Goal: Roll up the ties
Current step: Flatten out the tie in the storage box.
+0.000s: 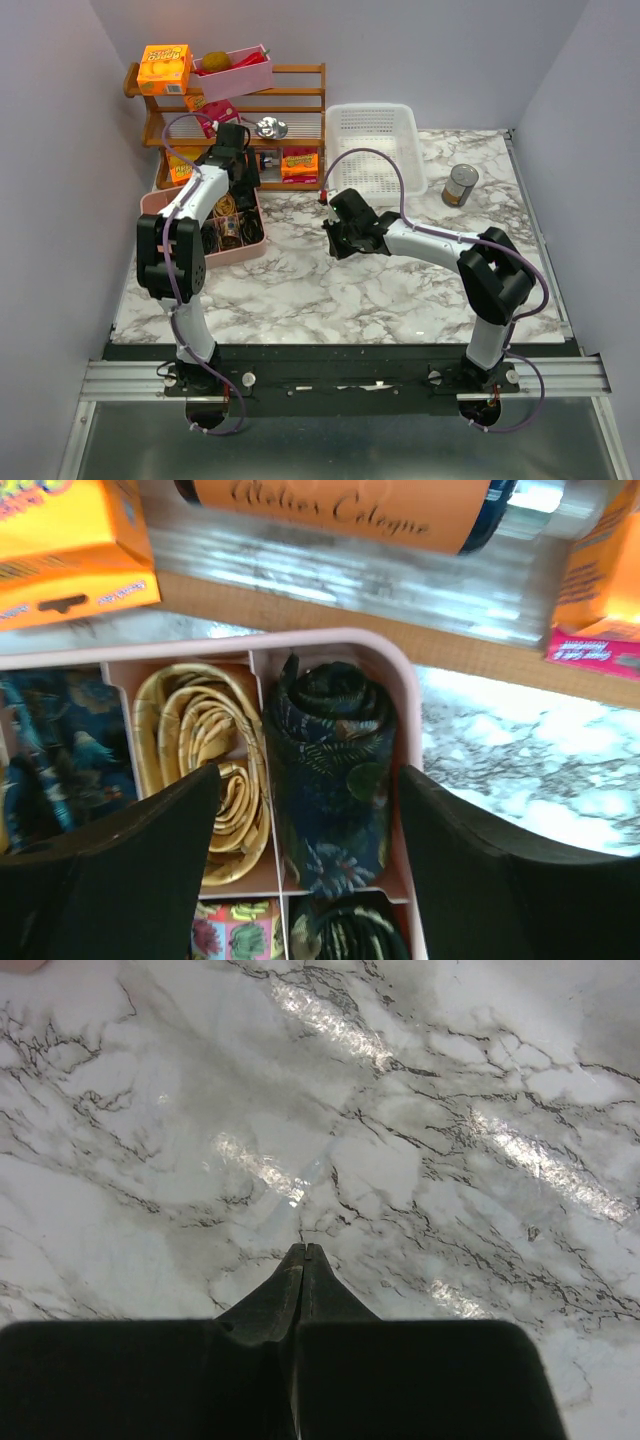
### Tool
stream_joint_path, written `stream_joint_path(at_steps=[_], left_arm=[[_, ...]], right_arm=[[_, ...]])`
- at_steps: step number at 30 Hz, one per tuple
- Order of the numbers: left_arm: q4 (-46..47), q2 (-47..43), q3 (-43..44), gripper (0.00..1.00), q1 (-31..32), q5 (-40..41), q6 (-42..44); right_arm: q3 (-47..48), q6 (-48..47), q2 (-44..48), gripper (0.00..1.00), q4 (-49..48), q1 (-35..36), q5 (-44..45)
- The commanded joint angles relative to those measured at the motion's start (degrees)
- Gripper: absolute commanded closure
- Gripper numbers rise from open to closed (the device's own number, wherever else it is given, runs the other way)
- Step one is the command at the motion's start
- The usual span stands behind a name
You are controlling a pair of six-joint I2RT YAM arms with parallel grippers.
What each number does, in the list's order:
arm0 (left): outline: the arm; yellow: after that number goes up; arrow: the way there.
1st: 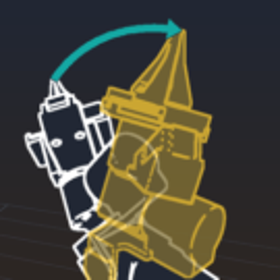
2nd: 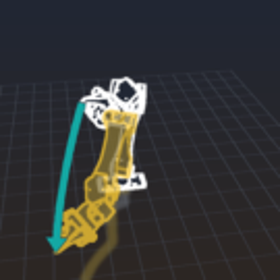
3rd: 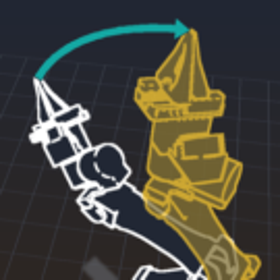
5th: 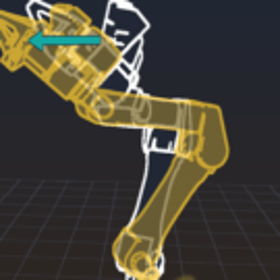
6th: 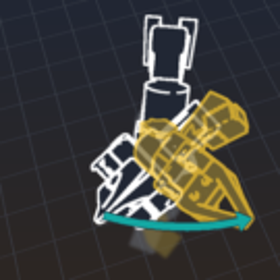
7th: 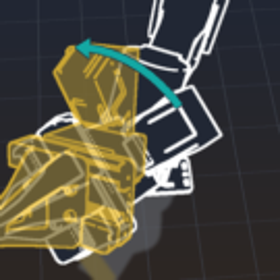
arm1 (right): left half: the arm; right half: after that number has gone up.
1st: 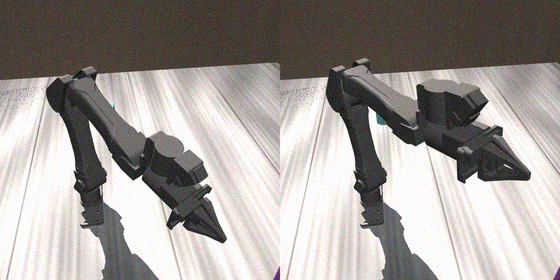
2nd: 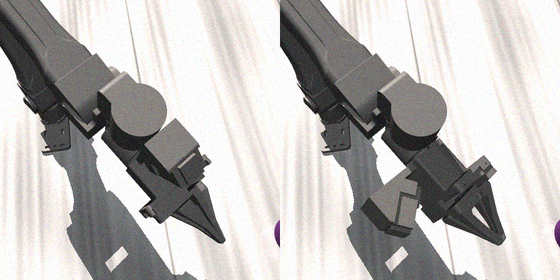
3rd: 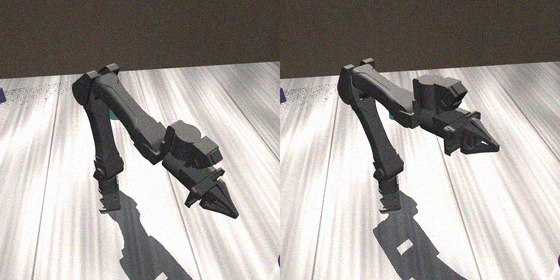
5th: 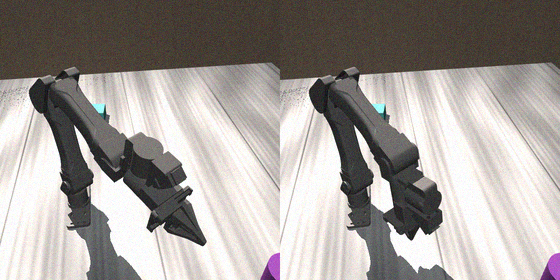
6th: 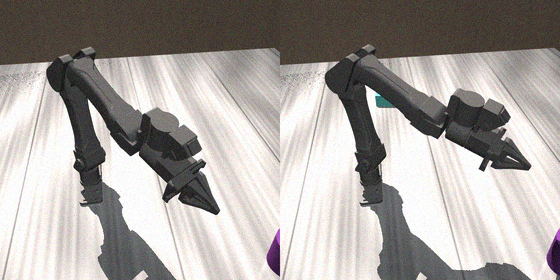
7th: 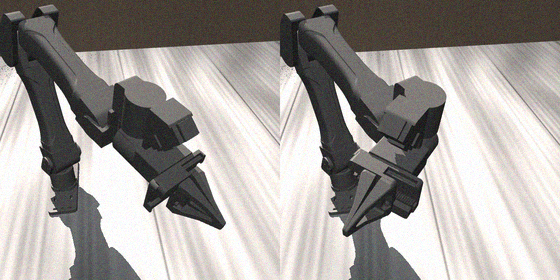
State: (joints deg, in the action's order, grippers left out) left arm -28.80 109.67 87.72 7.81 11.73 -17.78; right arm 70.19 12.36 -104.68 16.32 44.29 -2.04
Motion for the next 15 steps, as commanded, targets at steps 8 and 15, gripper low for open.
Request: stream_joint_path(at_steps=[8,15], left_arm=[[-1.3,-3.3,0.1,0.18,0.3,0.5,-1.3],[0.1,-2.5,-0.9,0.39,0.3,0.3,-1.9]], right_arm=[[0.3,-1.0,-0.6,0.94,-0.1,0.1,-1.1],[0.3,-1.1,-0.6,0.94,-0.1,0.1,-1.5]])
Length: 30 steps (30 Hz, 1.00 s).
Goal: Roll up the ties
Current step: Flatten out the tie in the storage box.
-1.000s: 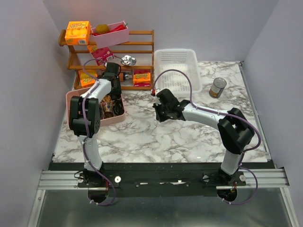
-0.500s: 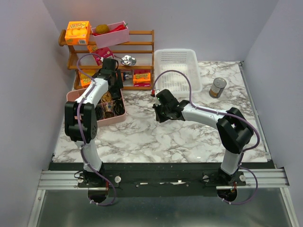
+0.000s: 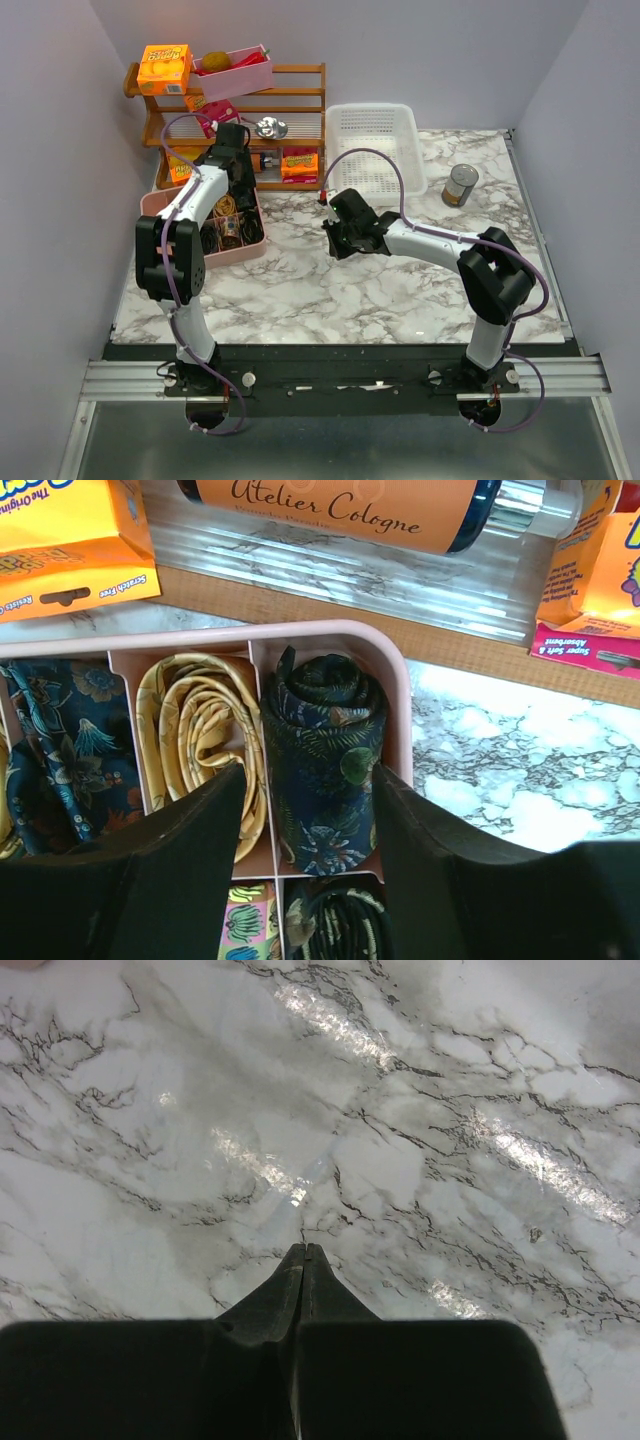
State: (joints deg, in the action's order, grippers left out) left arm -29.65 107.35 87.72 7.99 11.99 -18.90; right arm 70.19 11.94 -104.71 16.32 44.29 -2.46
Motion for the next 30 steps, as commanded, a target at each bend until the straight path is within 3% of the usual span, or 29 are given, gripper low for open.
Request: stream_joint_path(at_steps=[1,7,17,22,26,30], left_arm=[[1.1,0.1,-0.7,0.39,0.0,0.1,-0.7],[1.2,4.5,3.1,0.48,-0.2,0.8,-0.1],[-0.4,11.1,8.0,0.55,-1.2,-0.5,-0.4],[1.1,9.8,5.5,0.55,-1.4,-0.7,-0.5],[1.9,5.1,2.9,0.50,-1.4,-0.2,-0.9],[2.9,-1.2,-0.4,0.34,-1.4,0.1,-1.3]], right_arm=[[0.3,-0.7,-0.6,0.94,-0.1,0.1,-1.1],[0.3,-0.9,-0.7,0.93,-0.1,0.1,-1.1],[0.4,-0.9,-0.9,0.93,0.0,0.1,-1.3],[0.5,-1.0,-0.7,0.93,0.0,0.1,-1.3],[0.2,-1.0,0.0,0.93,0.0,0.1,-1.3],[-0.1,-1.0,2.0,0.93,0.1,0.1,-1.7]])
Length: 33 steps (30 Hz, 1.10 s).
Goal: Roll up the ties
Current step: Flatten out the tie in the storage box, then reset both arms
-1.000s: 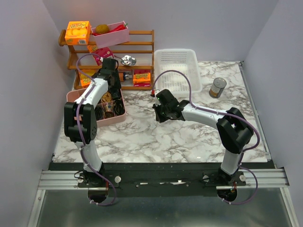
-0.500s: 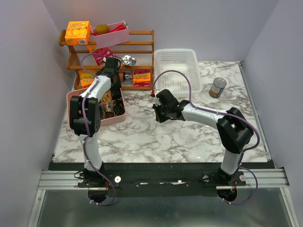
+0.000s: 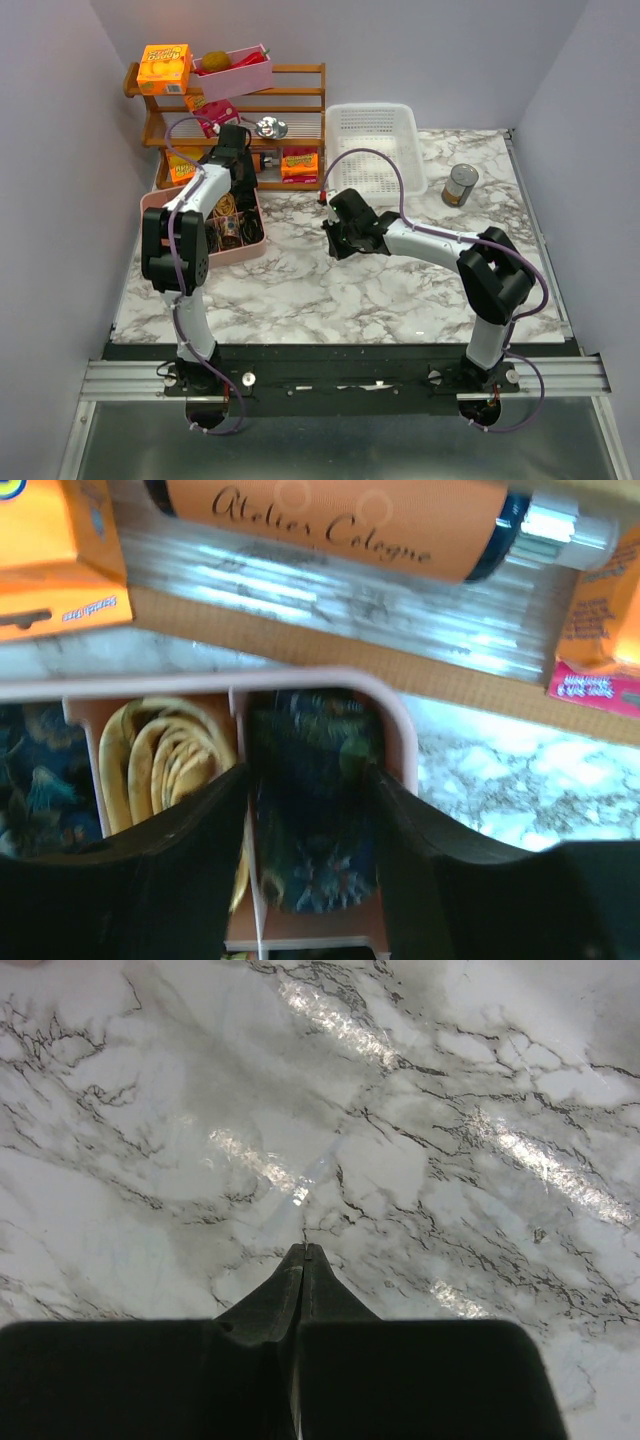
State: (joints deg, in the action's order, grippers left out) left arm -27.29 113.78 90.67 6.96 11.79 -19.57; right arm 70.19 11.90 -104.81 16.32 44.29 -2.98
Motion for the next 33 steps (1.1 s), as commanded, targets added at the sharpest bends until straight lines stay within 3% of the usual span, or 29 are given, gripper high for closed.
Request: stream_joint_path(at_steps=[1,7,9,12,14,15,17,18,20,33], left_arm=[[0.7,-9.1,-4.2,0.31,-0.4,0.3,-0.8],[5.3,-22.8,-13.8,0.16,-0.3,-3.7,-2.2],[9.2,-29.0,-19.3,0.03,-0.3,-7.7,-2.7],[14.4,-37.3,-26.3,0.01,-0.2,-13.7,-3.0],[15.1,-42.2,-29.3,0.01,-0.3,-14.6,-3.5],[15.1,-43.7,-30.0,0.01,-0.3,-15.6,-3.7],[14.3,-47.4,-31.6,0.01,-0.2,-15.9,-4.7],[13.8,-48.5,-32.1,0.01,-0.2,-16.1,-4.9],[13.3,-51.6,-33.7,0.01,-0.2,-15.8,-5.7],[16.0,-60.5,-38.9,0.01,-0.2,-18.8,-5.4]], right_arm=[[-0.1,-0.8,2.6,0.93,0.0,0.1,-1.2],[-1.0,-0.5,9.4,0.91,0.0,0.1,-2.1],[-1.5,-0.4,13.1,0.89,0.0,0.1,-2.2],[-1.5,-0.5,17.3,0.58,0.1,0.1,-1.6],[-1.4,-0.7,21.4,0.44,0.3,0.1,-1.0],[-1.3,-1.1,22.6,0.31,0.2,0.1,-0.5],[-0.6,-1.4,25.9,0.20,0.4,0.1,-0.2],[-0.3,-1.4,26.7,0.11,0.4,0.1,-0.1],[0.5,-1.4,29.0,0.03,0.3,0.1,-0.5],[-0.6,-0.9,34.9,0.00,-1.8,0.1,-4.3]])
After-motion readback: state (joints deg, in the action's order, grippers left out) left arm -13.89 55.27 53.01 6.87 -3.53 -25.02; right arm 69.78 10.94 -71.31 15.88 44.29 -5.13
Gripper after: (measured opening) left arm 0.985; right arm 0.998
